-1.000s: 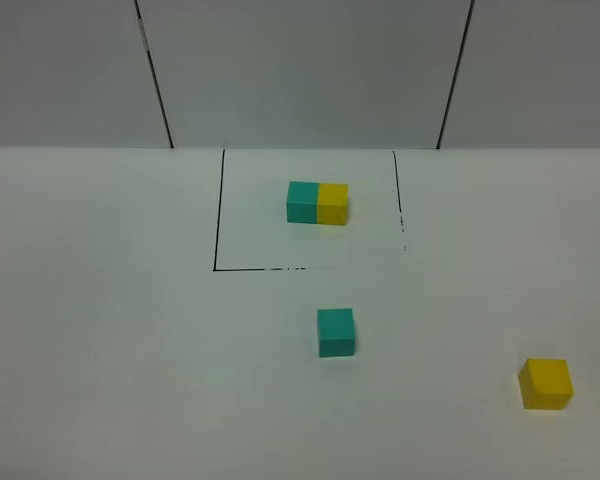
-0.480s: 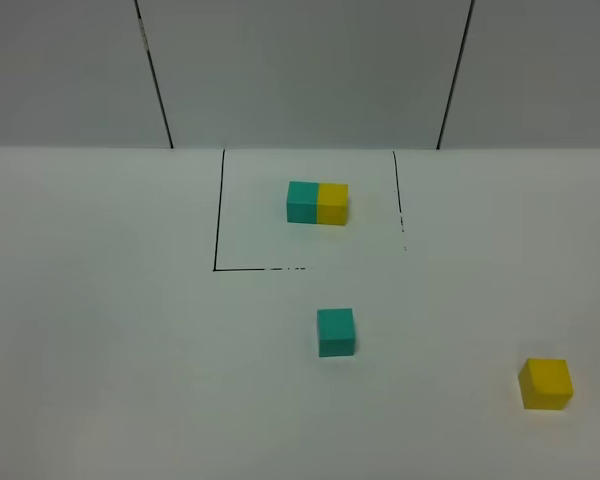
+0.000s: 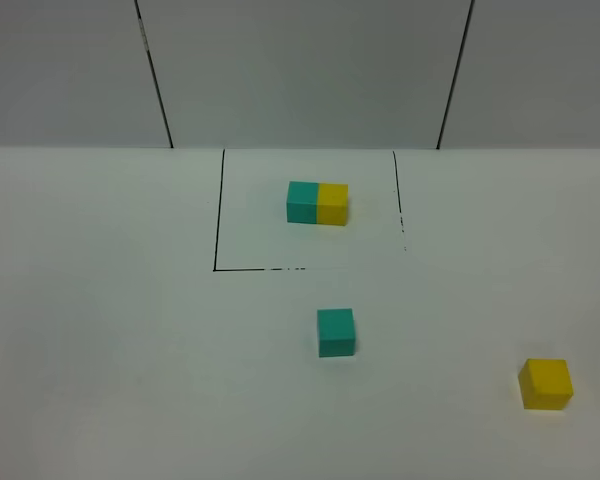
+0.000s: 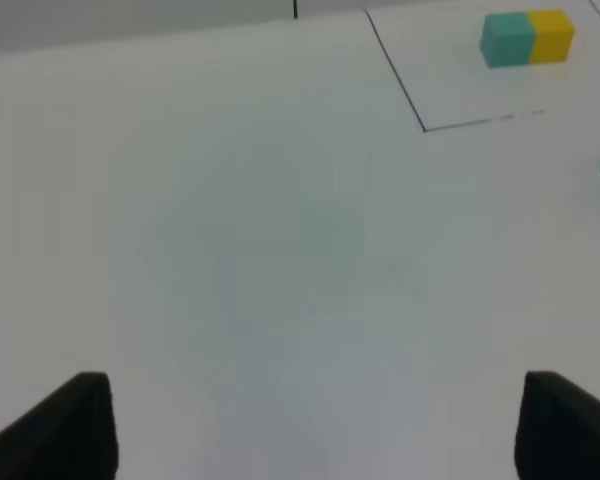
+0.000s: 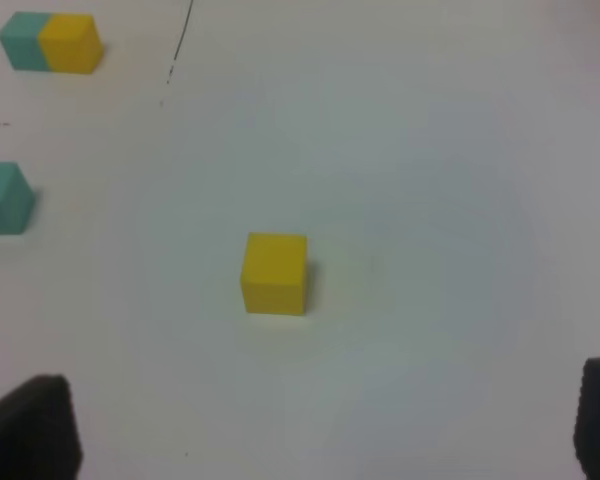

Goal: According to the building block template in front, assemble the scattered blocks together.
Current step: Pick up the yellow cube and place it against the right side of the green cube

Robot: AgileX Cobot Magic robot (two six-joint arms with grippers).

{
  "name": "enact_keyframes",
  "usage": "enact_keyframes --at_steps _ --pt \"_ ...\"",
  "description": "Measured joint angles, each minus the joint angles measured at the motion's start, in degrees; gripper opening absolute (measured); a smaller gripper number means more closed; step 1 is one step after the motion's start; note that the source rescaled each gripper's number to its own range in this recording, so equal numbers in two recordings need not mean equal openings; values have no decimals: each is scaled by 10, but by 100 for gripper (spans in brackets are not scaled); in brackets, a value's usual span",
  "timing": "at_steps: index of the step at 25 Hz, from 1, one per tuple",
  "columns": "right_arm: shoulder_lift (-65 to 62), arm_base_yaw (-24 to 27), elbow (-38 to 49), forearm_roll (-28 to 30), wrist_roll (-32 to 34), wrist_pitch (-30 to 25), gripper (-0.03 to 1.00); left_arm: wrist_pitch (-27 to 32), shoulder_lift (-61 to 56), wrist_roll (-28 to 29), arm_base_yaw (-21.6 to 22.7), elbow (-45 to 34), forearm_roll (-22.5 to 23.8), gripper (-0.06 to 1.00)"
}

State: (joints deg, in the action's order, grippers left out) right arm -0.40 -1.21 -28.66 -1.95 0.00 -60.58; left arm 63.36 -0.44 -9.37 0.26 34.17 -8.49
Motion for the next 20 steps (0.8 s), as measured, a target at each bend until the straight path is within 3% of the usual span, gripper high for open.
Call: enact_keyframes --at_steps 5,20 --pt "0 0 0 0 0 0 100 6 0 1 0 -38 0 88" --pt "0 0 0 0 0 0 100 -16 0 5 0 -51 0 88"
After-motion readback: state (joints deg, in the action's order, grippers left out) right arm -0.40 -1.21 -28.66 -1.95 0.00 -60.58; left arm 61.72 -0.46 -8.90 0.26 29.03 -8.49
